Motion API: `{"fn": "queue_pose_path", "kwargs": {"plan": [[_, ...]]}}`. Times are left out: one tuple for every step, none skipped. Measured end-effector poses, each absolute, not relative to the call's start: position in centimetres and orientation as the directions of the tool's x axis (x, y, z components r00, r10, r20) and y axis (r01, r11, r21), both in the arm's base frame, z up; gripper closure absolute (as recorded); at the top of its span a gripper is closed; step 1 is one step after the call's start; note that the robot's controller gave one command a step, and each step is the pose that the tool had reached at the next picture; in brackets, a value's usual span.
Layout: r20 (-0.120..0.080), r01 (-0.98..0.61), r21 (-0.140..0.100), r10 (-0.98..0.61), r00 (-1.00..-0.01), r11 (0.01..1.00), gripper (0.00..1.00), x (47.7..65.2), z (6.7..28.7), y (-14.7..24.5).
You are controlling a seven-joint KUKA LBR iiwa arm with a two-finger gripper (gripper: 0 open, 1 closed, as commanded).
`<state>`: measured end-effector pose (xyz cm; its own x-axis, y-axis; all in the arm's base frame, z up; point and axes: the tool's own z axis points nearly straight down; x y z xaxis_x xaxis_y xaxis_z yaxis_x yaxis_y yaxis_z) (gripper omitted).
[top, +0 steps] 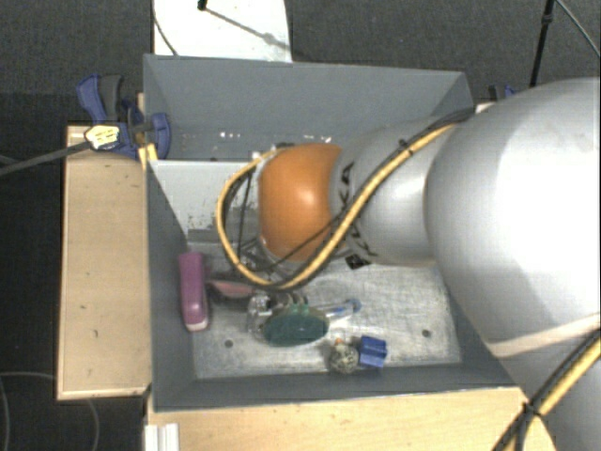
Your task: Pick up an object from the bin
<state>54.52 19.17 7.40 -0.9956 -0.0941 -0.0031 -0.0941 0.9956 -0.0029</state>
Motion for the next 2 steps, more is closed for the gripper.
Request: {"fn": "queue_pose_path", "kwargs": {"plan": [[-0.009,-0.083,0.004,-0.083,-0.996,0.997,1.00,54.0,19.8,22.5],[-0.009,-0.345,0.001,-0.345,-0.939,0.939,1.00,52.7,30.2,23.4]]}}
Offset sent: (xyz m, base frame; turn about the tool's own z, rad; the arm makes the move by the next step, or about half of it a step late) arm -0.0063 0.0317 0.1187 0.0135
